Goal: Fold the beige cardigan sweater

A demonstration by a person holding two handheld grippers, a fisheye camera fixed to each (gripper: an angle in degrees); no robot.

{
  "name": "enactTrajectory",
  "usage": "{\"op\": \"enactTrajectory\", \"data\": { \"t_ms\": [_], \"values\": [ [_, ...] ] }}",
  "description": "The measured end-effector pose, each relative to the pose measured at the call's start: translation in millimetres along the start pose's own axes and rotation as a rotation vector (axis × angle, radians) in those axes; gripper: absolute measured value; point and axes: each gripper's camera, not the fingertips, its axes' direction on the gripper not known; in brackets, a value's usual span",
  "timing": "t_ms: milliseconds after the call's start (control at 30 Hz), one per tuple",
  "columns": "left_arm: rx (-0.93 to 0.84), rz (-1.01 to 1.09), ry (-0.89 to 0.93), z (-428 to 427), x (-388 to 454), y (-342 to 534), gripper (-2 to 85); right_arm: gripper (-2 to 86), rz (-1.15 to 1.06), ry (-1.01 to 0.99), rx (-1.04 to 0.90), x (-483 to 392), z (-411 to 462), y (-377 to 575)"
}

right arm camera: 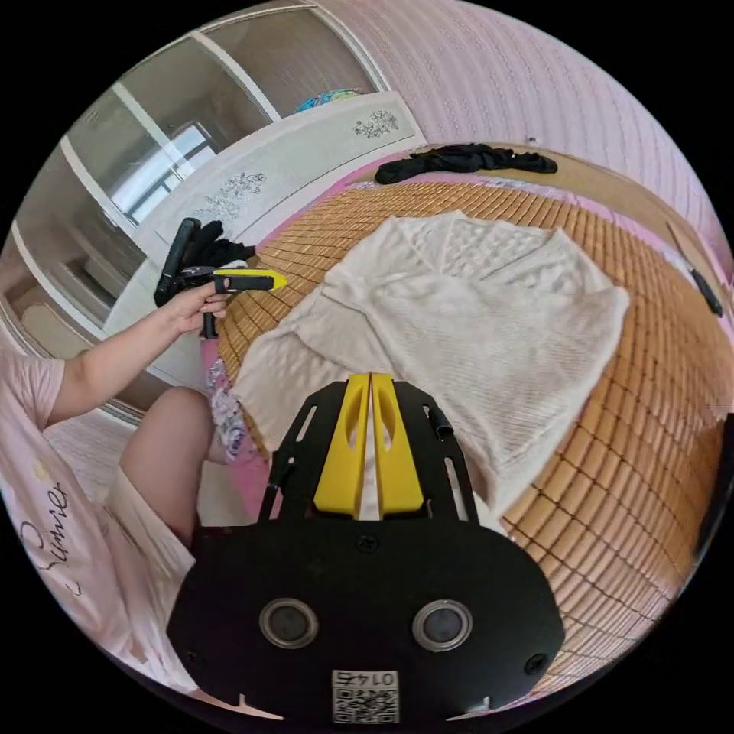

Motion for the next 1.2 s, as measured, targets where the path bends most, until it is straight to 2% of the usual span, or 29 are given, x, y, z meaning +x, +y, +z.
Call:
{"op": "enactTrajectory", "data": {
  "t_ms": [67, 133, 200, 267, 433, 533, 633, 733, 867, 1033, 1200],
  "values": [
    [0.071, 0.005, 0.013, -3.7, -12.3, -12.3, 3.9, 0.2, 0.025, 0.148, -0.009, 22.2, -13.0, -15.4],
    [0.110, 0.010, 0.016, -4.3, -21.5, -27.7, 2.9, 1.3, 0.068, 0.110, -0.011, 45.7, -22.4, -32.7],
    [0.077, -0.008, 0.035, 0.4, -32.8, -50.1, 2.4, 6.3, 0.106, 0.066, 0.053, 68.3, -32.5, -47.7],
    [0.051, -0.074, 0.090, 6.4, -51.6, -79.6, 2.7, 13.5, 0.228, 0.092, 0.028, 103.3, -28.8, -68.5],
    [0.107, -0.235, 0.176, 8.7, -98.4, -125.0, 6.9, 14.3, 0.392, 0.107, -0.019, 161.1, -11.4, -93.1],
    [0.046, -0.226, 0.117, 16.6, -113.8, -150.2, 8.3, 15.6, 0.448, 0.127, -0.062, 184.3, 0.5, -104.7],
    [0.043, -0.261, 0.166, 22.2, -128.6, -166.0, 9.0, 15.1, 0.514, 0.194, -0.075, 205.6, 9.3, -108.9],
    [0.037, -0.331, 0.232, 24.8, -142.7, -179.4, 8.6, 11.8, 0.564, 0.101, -0.066, 226.8, 17.4, -108.5],
    [0.007, -0.329, 0.238, 23.8, -145.1, -197.7, 7.3, 6.2, 0.547, 0.040, -0.055, 237.9, 21.4, -107.7],
    [0.001, -0.304, 0.263, 9.8, -146.0, -200.7, 0.3, 1.9, 0.480, 0.015, -0.041, 235.6, 14.8, -104.2],
    [0.149, -0.169, 0.309, -65.3, -138.9, -186.2, -0.7, 1.0, 0.273, -0.091, 0.198, 205.1, -39.8, -79.5]
  ]
}}
